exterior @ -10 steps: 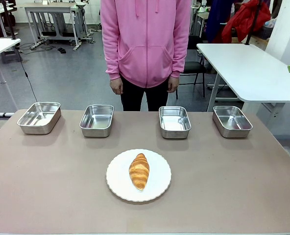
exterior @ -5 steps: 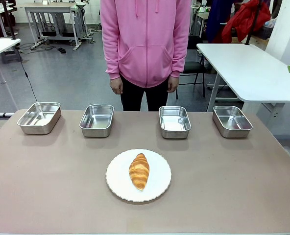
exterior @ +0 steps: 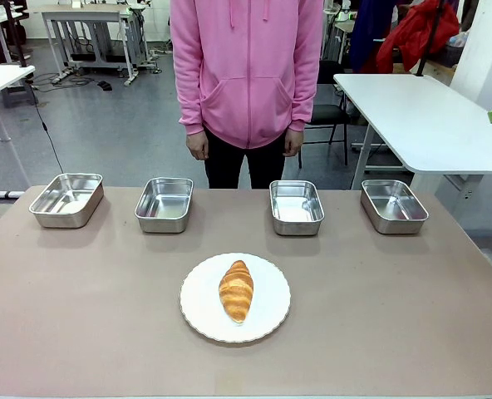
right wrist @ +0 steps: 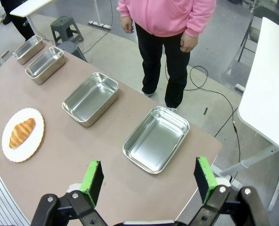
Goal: Place the bread in the container.
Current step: Place the Butter Roll into the Airtight Container indicated by the human.
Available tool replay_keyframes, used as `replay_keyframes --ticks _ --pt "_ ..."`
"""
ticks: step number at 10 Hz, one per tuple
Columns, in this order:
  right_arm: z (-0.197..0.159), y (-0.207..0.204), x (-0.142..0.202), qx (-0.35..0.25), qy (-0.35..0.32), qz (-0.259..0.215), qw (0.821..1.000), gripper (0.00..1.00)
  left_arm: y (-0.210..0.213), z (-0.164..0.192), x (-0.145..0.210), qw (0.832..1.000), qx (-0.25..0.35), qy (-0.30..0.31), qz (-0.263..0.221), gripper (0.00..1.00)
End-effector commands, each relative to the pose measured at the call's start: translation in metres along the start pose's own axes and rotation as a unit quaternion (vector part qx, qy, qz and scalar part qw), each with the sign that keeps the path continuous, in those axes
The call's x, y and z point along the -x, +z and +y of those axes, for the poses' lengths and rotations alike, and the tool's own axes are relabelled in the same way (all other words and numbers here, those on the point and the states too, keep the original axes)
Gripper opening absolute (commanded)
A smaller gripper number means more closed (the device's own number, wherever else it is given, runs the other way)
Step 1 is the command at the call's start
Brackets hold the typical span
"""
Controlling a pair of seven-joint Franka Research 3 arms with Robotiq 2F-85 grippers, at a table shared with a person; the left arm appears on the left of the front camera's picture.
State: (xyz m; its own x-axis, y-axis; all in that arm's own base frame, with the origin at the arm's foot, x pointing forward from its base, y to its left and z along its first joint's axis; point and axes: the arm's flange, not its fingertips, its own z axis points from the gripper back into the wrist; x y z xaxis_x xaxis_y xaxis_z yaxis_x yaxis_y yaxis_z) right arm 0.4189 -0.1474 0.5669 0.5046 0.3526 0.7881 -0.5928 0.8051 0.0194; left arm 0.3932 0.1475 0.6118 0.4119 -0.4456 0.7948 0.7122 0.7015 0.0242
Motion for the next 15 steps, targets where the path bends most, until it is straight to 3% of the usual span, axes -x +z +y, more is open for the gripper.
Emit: replay_keyframes --ticks 1,15 --pt "-0.0027 -0.0014 -0.0005 -0.005 0.006 -0.014 1.0 1.0 0.0006 -0.0015 -0.0011 1.0 0.002 -0.004 -0.004 1.0" --pt "-0.0027 -0.0014 -0.0005 -0.005 0.006 -0.014 1.0 1.0 0.0006 -0.0015 -0.0011 1.0 0.002 -0.004 -0.004 1.0"
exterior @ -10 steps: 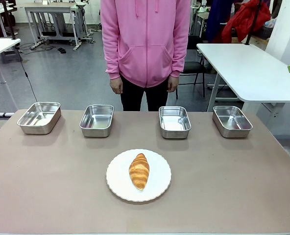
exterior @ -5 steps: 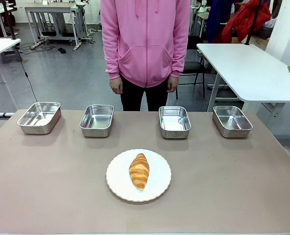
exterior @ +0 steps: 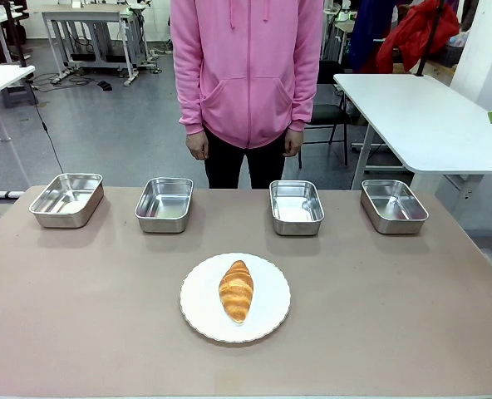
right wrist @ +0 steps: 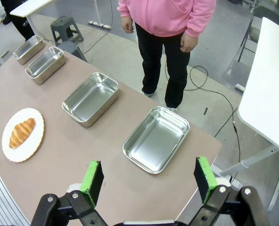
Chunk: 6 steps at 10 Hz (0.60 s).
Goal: Place the bread in the container.
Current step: Place the Butter Roll into the Airtight Container indicated by the human.
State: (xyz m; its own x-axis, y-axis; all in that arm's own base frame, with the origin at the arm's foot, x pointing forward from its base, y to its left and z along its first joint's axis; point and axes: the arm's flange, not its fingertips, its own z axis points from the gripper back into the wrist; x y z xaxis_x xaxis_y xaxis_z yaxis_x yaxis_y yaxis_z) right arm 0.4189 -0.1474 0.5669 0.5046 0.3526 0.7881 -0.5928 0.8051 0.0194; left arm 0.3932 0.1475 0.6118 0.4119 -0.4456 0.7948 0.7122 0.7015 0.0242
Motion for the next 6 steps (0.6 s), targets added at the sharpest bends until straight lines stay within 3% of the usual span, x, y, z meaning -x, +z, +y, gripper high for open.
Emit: replay_keyframes --ticks 1,6 --pt "-0.0027 -0.0014 -0.0005 -0.005 0.006 -0.014 1.0 1.0 0.0006 -0.0015 -0.0011 1.0 0.002 -0.004 -0.004 1.0" --pt "-0.0027 -0.0014 -0.0005 -0.005 0.006 -0.014 1.0 1.0 0.0006 -0.0015 -0.0011 1.0 0.002 -0.004 -0.004 1.0"
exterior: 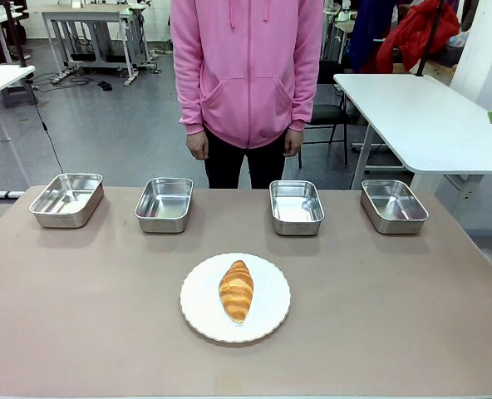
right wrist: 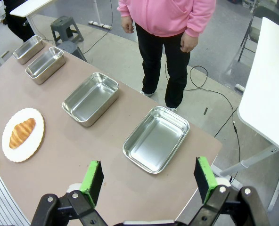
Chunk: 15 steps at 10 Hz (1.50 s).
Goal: Place the bread in the container.
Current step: Place the Butter Roll into the Airtight Container indicated by the human.
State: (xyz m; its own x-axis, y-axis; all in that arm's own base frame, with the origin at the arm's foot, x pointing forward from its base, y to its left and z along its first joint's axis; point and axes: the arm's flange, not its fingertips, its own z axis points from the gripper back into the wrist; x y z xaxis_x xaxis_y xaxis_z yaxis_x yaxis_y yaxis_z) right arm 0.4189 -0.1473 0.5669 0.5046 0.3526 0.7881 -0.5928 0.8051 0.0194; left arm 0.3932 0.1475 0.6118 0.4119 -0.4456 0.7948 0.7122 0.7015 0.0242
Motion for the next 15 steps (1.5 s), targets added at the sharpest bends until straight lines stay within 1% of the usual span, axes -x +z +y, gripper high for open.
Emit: replay_keyframes --ticks 1,15 --pt "-0.0027 -0.0014 -0.0005 -0.005 0.006 -0.014 1.0 1.0 0.0006 -0.0015 -0.0011 1.0 0.002 -0.004 -0.004 1.0" --pt "-0.0027 -0.0014 -0.0005 -0.005 0.006 -0.014 1.0 1.0 0.0006 -0.0015 -0.0011 1.0 0.002 -0.004 -0.004 1.0"
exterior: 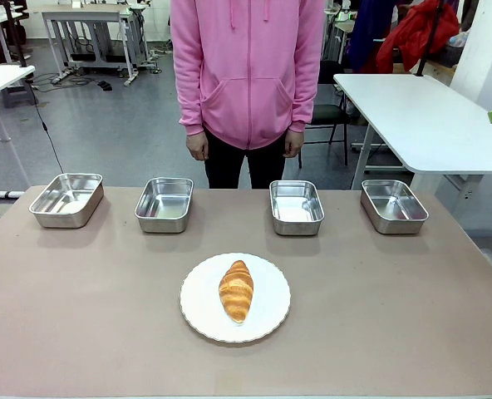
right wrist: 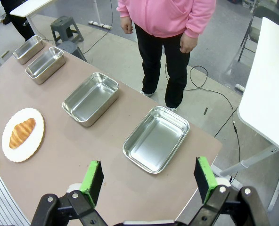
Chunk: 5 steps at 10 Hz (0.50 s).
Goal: Place the bread in the container.
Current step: Place the Butter Roll into the Airtight Container indicated by the human.
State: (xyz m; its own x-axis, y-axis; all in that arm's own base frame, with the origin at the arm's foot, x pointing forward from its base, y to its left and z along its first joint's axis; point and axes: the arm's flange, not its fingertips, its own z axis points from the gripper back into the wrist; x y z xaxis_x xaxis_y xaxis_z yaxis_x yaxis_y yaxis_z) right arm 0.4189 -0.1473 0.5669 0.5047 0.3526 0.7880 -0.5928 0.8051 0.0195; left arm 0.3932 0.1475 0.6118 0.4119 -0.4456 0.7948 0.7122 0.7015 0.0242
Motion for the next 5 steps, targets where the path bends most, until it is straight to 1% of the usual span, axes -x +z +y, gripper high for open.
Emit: replay_keyframes --ticks 1,5 --pt "-0.0027 -0.0014 -0.0005 -0.005 0.006 -0.014 1.0 1.0 0.0006 -0.0015 -0.0011 1.0 0.002 -0.004 -0.004 1.0" --pt "-0.0027 -0.0014 -0.0005 -0.005 0.006 -0.014 1.0 1.0 0.0006 -0.0015 -0.0011 1.0 0.002 -0.004 -0.004 1.0"
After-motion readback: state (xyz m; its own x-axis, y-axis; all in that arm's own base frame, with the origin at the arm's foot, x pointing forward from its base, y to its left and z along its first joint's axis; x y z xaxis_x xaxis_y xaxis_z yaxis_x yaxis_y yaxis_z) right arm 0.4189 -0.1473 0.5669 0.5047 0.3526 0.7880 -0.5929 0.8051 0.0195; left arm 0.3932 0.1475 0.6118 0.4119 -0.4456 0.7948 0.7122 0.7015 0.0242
